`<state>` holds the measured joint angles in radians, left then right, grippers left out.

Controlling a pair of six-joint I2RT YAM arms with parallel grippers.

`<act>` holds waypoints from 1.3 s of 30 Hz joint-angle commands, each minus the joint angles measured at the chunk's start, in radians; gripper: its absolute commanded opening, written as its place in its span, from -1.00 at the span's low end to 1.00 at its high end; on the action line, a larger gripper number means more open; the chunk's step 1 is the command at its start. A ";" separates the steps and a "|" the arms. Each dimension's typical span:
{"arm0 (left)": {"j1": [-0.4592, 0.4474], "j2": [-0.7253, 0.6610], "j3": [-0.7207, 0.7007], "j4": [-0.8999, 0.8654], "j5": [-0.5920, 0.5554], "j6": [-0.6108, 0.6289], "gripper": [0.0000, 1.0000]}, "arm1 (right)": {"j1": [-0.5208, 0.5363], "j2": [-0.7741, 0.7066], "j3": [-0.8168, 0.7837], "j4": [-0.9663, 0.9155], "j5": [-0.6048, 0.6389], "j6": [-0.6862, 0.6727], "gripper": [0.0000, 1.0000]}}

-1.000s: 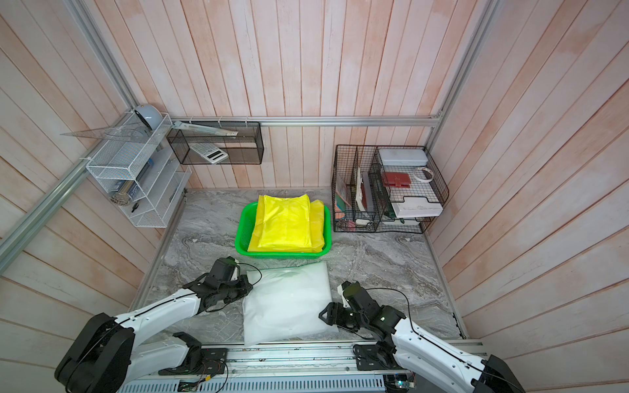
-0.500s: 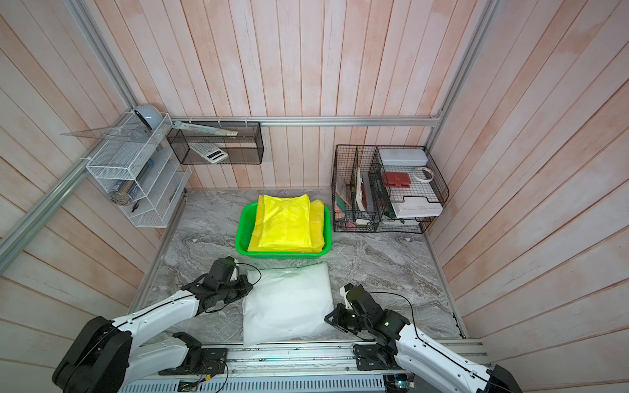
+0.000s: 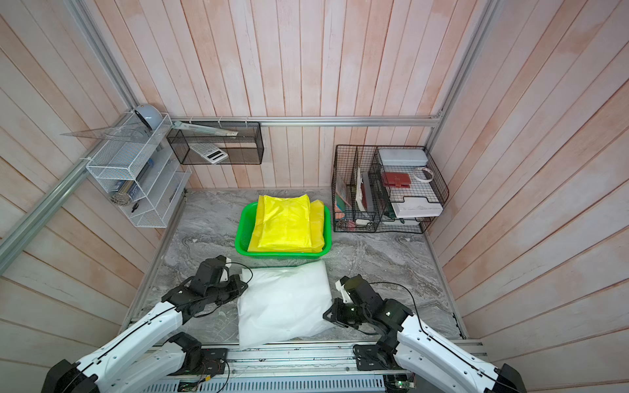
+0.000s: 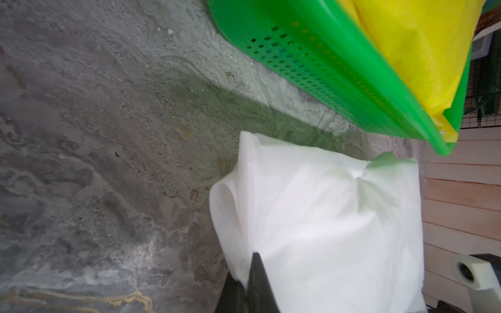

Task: Put the folded raincoat in the basket
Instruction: Pick up the raincoat from the center of the board, then place the raincoat in the basket.

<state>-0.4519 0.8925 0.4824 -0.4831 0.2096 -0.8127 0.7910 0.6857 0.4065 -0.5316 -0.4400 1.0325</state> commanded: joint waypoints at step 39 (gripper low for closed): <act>0.267 0.864 1.177 -0.196 0.121 0.274 -1.00 | -0.336 0.821 0.873 0.071 -0.107 -0.357 -1.00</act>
<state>-0.1921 1.6951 1.5799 -0.7052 0.2798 -0.5861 0.4587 1.4441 1.2083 -0.4957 -0.5495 0.7200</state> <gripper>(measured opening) 0.058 0.079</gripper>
